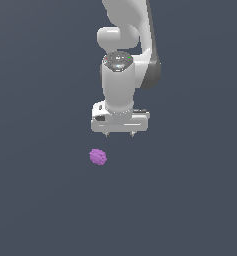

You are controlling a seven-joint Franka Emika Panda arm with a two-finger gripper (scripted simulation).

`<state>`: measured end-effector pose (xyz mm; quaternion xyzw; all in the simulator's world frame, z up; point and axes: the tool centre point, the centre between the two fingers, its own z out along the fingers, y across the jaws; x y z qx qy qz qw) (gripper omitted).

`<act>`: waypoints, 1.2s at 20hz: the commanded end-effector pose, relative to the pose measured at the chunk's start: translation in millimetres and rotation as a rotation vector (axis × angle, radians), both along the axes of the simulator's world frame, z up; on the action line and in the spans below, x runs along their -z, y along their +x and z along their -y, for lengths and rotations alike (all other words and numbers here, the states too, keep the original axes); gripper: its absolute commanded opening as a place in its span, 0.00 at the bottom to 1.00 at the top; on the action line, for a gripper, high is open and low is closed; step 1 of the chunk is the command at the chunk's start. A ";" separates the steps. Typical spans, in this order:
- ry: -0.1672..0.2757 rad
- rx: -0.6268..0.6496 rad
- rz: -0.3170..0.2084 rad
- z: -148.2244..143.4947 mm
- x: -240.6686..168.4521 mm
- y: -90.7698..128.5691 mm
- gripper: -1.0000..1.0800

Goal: Pick up the object and move it to a goal position.

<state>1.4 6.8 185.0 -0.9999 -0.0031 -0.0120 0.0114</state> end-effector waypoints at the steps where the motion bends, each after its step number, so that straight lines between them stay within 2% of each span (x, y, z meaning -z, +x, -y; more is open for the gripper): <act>1: 0.000 -0.002 -0.001 1.0 0.5 0.0 0.96; 12: -0.008 -0.103 -0.001 10.3 9.0 3.4 0.96; 24: -0.023 -0.360 -0.005 34.9 31.3 10.8 0.96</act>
